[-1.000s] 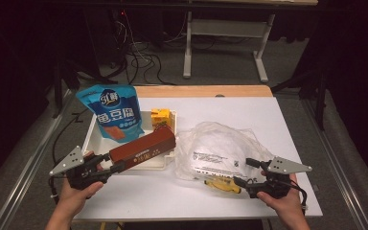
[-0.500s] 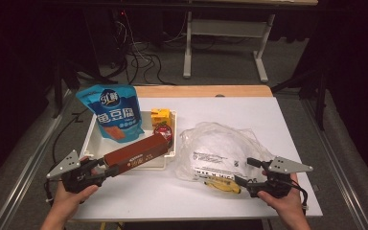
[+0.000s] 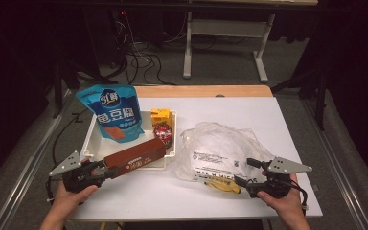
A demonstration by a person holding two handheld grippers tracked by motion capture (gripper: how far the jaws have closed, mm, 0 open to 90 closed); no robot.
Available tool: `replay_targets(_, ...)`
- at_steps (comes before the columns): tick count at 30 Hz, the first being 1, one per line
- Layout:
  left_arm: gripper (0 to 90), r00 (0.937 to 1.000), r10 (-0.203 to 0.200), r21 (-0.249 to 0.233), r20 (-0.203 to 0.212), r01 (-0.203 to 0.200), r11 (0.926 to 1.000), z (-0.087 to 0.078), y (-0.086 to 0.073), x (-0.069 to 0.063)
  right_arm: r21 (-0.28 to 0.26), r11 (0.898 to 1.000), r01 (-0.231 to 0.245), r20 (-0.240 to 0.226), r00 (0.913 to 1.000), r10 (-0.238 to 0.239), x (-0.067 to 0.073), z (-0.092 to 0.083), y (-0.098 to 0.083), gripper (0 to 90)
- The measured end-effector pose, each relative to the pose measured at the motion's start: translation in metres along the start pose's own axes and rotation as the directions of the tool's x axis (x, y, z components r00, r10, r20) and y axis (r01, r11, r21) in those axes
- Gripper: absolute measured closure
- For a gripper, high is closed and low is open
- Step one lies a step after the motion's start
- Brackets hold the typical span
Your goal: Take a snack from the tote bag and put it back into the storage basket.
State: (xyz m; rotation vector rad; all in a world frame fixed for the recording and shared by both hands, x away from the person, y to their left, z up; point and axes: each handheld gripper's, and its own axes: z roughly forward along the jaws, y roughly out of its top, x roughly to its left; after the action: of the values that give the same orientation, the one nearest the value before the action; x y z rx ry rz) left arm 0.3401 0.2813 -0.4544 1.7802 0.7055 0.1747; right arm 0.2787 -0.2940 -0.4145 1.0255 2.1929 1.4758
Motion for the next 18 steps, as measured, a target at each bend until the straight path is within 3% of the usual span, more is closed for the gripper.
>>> replay_targets(2, 47.4, 1.0, -0.008, 0.009, 0.0, 0.008, 0.9999, 0.001, -0.002, 0.001, 0.004, 1.0, -0.001, 0.0, 1.0, 0.001, 0.0, 0.0, -0.001, 17.3)
replay_targets(4, 46.9, 0.9998, 0.005, 0.051, -0.019, -0.004, 0.9987, 0.004, -0.008, 0.002, 0.007, 1.0, 0.0, 0.0, 1.0, 0.0, 0.0, 0.001, -0.001, 17.3)
replay_targets(11, 43.4, 0.9994, -0.003, 0.051, -0.035, 0.004, 0.9987, 0.004, -0.006, 0.0, 0.011, 1.0, 0.006, 0.0, 1.0, -0.006, 0.001, 0.002, -0.002, 17.3)
replay_targets(12, 42.2, 0.9983, 0.003, 0.058, -0.058, 0.001, 0.9983, 0.005, -0.006, -0.002, 0.011, 1.0, 0.006, 0.0, 1.0, -0.006, 0.001, 0.002, -0.002, 17.3)
replay_targets(15, 33.2, 0.9972, -0.015, 0.049, -0.074, 0.019, 0.9986, 0.004, -0.004, -0.003, 0.012, 1.0, 0.003, 0.001, 1.0, -0.003, 0.002, 0.001, -0.002, 17.2)
replay_targets(18, 29.9, 0.9922, -0.023, 0.016, -0.123, 0.025, 0.9996, -0.001, 0.003, -0.009, 0.01, 1.0, 0.004, 0.001, 1.0, -0.004, 0.002, 0.0, -0.003, 17.2)
